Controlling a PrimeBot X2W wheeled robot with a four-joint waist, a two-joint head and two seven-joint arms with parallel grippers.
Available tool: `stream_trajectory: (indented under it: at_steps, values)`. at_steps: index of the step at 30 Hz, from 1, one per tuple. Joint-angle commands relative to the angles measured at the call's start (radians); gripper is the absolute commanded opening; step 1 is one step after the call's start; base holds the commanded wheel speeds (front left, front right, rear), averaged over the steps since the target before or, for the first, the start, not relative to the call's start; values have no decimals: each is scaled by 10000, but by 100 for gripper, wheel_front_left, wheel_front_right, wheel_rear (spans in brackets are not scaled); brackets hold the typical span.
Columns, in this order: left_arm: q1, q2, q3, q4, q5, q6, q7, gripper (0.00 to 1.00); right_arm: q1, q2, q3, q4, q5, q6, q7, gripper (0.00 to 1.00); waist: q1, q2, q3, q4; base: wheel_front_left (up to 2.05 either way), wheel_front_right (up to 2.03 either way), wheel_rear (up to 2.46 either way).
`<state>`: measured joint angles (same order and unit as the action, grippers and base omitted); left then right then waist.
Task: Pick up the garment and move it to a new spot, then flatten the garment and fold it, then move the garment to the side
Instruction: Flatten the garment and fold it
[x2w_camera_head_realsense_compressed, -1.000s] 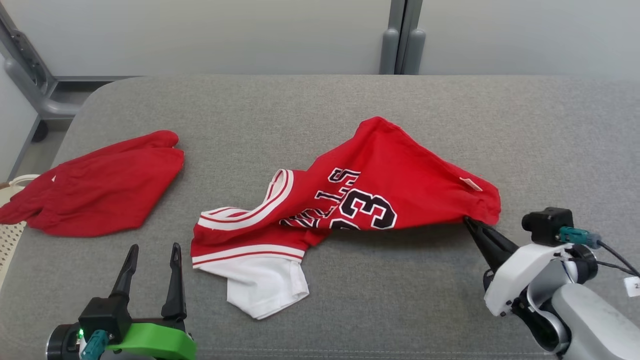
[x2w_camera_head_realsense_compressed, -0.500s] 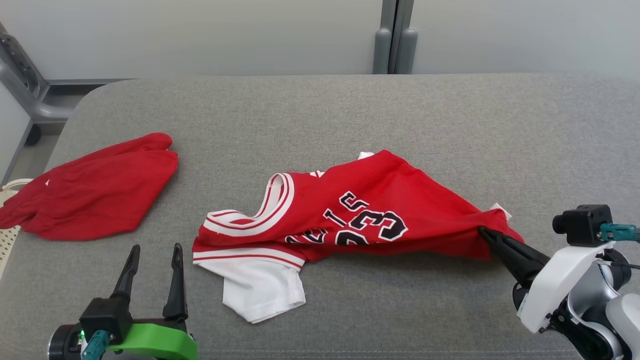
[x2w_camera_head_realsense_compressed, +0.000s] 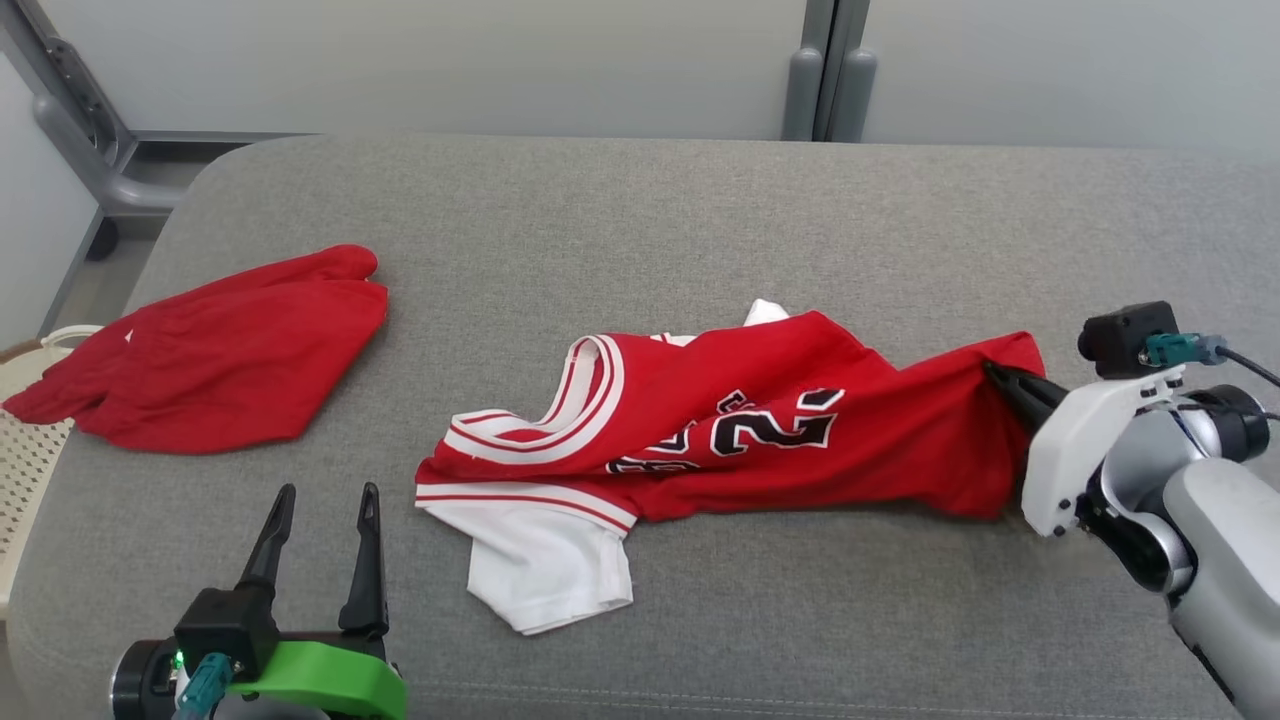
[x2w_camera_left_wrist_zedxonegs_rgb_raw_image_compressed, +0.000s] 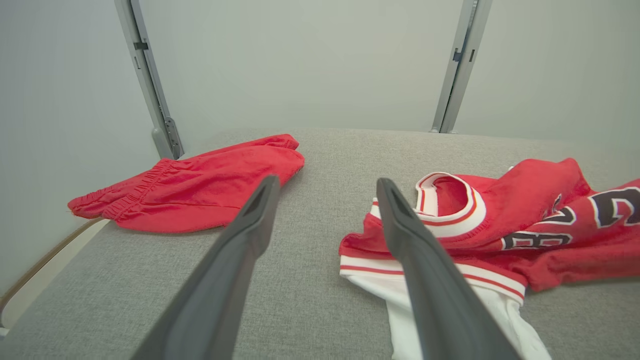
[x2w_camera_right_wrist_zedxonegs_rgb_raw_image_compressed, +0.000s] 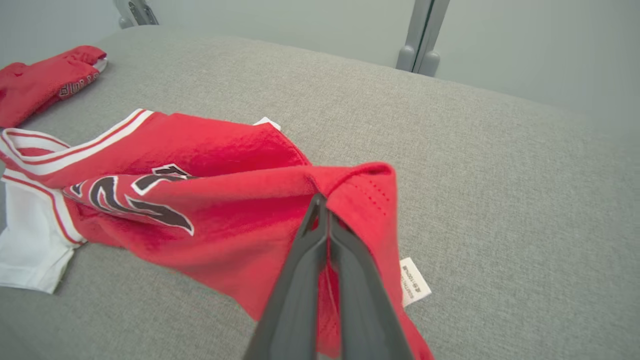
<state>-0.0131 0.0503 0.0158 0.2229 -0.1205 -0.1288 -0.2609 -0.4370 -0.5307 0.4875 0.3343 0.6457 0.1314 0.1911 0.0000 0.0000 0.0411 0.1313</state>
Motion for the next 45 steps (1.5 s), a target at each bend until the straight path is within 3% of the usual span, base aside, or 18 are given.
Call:
stream_trajectory:
  at_steps: [1,12,21,26,27,28,29,37,45]
  values:
    - [-186,11,-27,-12,-22,-18,-27,100,-362,199,140,481,201,-11,-212,0,0,0,92,105,0,0,0]
    - [-535,10,-370,37,-110,-18,-27,100,-3055,611,1878,4406,-29,-14,-1708,0,0,0,574,608,0,0,0]
    - [-765,9,-611,138,-153,-18,-27,100,-4562,1223,2047,7073,-921,-15,-3573,0,0,0,839,935,0,0,0]
    - [-839,9,-682,176,-209,-18,-27,100,-5057,1671,2111,8291,-1246,-14,-4060,0,0,0,925,1052,0,0,0]
    - [-847,9,-699,183,-222,-18,-27,100,-5129,1726,2121,8484,-1295,-14,-4121,12,0,0,939,1066,0,0,0]
    - [-862,9,-709,187,-228,-18,-27,100,-5204,1759,2128,8636,-1382,-15,-4215,65,0,0,953,1079,0,0,0]
    - [-879,7,-727,191,-240,-18,-27,100,-5257,1814,2125,8769,-1423,-14,-4278,100,0,0,962,1091,0,0,0]
    - [-772,9,-619,224,-259,16,-27,100,-5127,2061,2101,9096,-1376,-14,-4524,100,0,0,888,941,0,0,0]
    - [-593,9,-542,108,-165,23,-27,100,-4250,1736,1505,7726,-792,-14,-4583,100,0,0,675,587,0,0,0]
